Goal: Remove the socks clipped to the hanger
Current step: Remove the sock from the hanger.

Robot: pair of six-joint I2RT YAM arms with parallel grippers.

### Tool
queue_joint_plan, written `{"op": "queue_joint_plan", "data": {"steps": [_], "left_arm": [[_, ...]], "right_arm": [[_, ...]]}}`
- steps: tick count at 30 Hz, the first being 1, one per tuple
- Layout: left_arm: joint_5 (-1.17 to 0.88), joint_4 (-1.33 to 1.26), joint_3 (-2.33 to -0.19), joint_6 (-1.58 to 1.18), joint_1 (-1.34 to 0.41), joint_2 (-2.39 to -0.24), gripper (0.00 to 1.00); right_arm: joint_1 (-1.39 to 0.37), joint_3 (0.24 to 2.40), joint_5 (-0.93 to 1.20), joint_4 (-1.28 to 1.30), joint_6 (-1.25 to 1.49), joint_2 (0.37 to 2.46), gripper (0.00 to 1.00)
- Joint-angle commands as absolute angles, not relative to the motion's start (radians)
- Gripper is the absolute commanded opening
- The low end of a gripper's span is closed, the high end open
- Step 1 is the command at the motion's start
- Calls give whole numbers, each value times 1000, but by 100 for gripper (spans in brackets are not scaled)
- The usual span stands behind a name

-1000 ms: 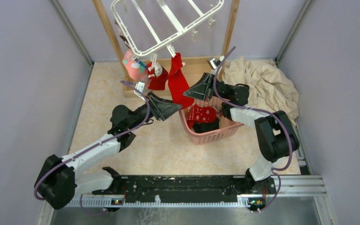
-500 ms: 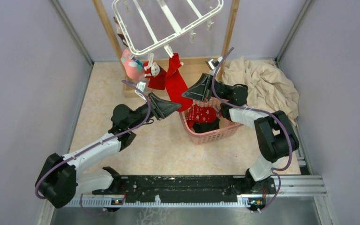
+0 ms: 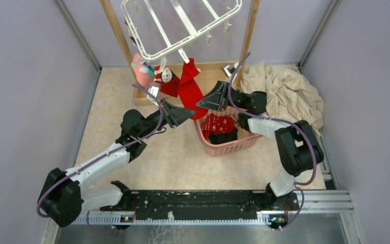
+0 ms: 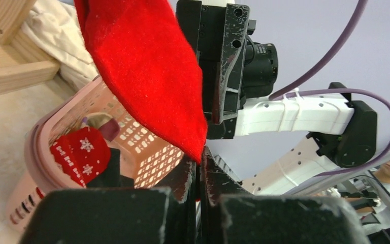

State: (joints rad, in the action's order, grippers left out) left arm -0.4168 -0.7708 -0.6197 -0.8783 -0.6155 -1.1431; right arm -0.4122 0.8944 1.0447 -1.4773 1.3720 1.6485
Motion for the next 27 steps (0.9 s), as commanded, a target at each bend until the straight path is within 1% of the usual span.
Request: {"op": "queue_joint_plan", "data": {"steps": [1, 3, 5, 8, 11, 15, 18, 23, 27], "left_arm": [[-368, -652, -667, -808, -610, -1091, 0], [-357, -622, -667, -792, -610, -1076, 0], [-353, -598, -666, -779, -609, -1070, 0], [-346, -566, -669, -758, -609, -1064, 0], [-331, -525, -678, -732, -610, -1058, 0], [-313, -478, -695, -701, -611, -1053, 0], [-301, -447, -704, -683, -611, -1049, 0], [-266, -369, -736, -650, -612, -1048, 0], [-195, -225, -814, -600, -619, -1053, 0]], "right_arm": [[-426, 886, 1034, -1424, 1297, 1599, 23], [-426, 882, 1032, -1353, 1247, 1584, 30], [-426, 881, 1027, -1273, 1192, 1563, 40], [-426, 881, 1010, -1106, 1089, 1520, 53], [-426, 894, 974, -888, 945, 1469, 59], [-426, 945, 862, -514, 705, 1394, 63], [-426, 981, 748, -306, 560, 1347, 64], [-426, 1012, 624, -140, 468, 1289, 64], [-426, 1021, 572, -79, 440, 1267, 64]]}}
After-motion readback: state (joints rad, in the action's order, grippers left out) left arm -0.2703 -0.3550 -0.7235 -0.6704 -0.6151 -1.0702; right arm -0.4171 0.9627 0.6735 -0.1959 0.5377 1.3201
